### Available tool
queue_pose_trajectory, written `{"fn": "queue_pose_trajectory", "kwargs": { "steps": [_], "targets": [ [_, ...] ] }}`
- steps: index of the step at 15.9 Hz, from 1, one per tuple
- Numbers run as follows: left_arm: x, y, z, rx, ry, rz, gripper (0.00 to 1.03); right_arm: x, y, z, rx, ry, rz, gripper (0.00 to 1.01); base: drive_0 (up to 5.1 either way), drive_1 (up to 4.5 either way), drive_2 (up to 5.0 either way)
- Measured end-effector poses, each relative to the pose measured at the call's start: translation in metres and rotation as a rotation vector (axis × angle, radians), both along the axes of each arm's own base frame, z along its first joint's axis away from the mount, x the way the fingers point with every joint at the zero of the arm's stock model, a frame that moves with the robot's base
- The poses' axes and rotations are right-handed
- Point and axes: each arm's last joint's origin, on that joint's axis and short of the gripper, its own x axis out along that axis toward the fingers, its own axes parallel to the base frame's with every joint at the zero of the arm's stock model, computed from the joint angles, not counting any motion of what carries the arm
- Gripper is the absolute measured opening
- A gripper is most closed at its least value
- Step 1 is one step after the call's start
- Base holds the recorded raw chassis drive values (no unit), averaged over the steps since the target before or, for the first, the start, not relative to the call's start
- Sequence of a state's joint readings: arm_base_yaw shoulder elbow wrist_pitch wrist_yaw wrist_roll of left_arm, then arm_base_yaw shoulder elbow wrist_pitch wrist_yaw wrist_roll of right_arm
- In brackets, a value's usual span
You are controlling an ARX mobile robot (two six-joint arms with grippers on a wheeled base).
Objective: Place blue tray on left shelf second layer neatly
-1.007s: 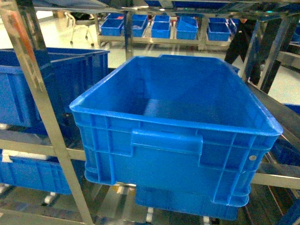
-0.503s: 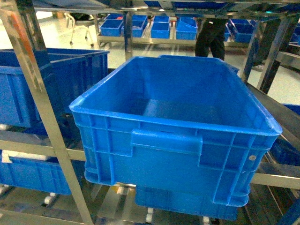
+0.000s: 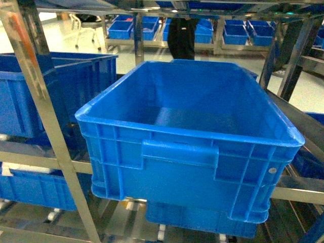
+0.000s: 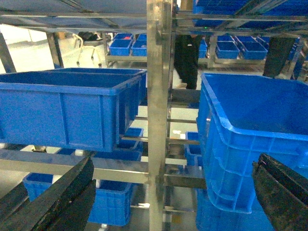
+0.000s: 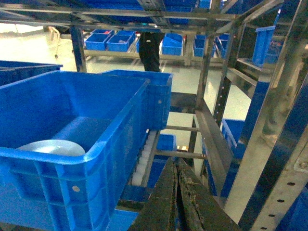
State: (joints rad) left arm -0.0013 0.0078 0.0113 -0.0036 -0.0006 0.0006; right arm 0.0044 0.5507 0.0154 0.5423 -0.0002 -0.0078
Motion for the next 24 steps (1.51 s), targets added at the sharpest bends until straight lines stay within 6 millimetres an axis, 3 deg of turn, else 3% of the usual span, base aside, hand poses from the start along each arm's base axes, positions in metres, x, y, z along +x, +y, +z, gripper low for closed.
{"fn": "queue_pose_trajectory", "kwargs": {
  "steps": [15,17,18,22,24],
  "targets": [
    [0.000,0.000,0.000,0.000,0.000,0.000,0.98,-0.025,0.000,0.002,0.001,-0.009,0.000,0.02,0.0,0.00,0.0],
    [0.000,0.000,0.000,0.000,0.000,0.001,0.98,-0.033,0.000,-0.004,0.000,0.042,0.000,0.02,0.0,0.00,0.0],
    [0.000,0.000,0.000,0.000,0.000,0.000,0.98,-0.036,0.000,0.002,0.001,-0.022,0.003,0.02,0.0,0.00,0.0],
    [0.000,0.000,0.000,0.000,0.000,0.000,0.98,-0.036,-0.001,-0.001,0.001,0.001,-0.005,0.02,0.0,0.00,0.0],
    [0.000,0.000,0.000,0.000,0.000,0.000,0.98,-0.036,-0.001,-0.001,0.001,0.000,-0.005,0.20,0.0,0.00,0.0]
  ]
}}
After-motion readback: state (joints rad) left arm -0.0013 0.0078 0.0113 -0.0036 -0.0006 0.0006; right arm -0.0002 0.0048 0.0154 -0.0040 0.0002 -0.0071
